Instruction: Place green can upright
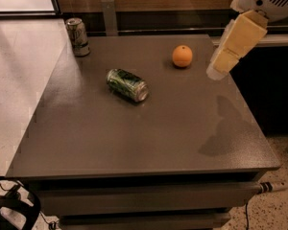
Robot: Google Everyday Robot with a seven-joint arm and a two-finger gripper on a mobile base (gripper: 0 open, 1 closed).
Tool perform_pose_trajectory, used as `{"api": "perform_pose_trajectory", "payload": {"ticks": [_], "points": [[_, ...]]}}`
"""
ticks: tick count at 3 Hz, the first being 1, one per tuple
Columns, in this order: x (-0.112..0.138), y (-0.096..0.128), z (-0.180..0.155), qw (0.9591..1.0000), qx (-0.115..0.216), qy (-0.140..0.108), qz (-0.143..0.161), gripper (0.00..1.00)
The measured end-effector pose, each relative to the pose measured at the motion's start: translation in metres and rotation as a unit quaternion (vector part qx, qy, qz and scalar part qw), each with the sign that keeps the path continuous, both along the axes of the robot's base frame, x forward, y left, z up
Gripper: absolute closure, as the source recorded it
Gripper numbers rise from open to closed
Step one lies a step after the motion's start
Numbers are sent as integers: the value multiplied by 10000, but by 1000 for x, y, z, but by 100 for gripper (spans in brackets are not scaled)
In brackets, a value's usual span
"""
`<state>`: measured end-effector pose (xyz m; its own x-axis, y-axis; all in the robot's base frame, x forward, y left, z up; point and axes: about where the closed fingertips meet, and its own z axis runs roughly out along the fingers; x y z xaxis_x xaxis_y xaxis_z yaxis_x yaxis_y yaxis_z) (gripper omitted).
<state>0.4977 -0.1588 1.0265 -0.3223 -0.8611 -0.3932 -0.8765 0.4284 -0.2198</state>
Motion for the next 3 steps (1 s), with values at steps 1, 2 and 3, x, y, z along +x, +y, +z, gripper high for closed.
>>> {"api": "perform_pose_trajectory", "payload": {"ticks": [1, 2, 3], "points": [[30, 35, -1, 9978, 480, 285, -368, 0], [59, 73, -18, 9921, 894, 643, -599, 0], [78, 106, -32, 9886, 975, 900, -709, 0]]}}
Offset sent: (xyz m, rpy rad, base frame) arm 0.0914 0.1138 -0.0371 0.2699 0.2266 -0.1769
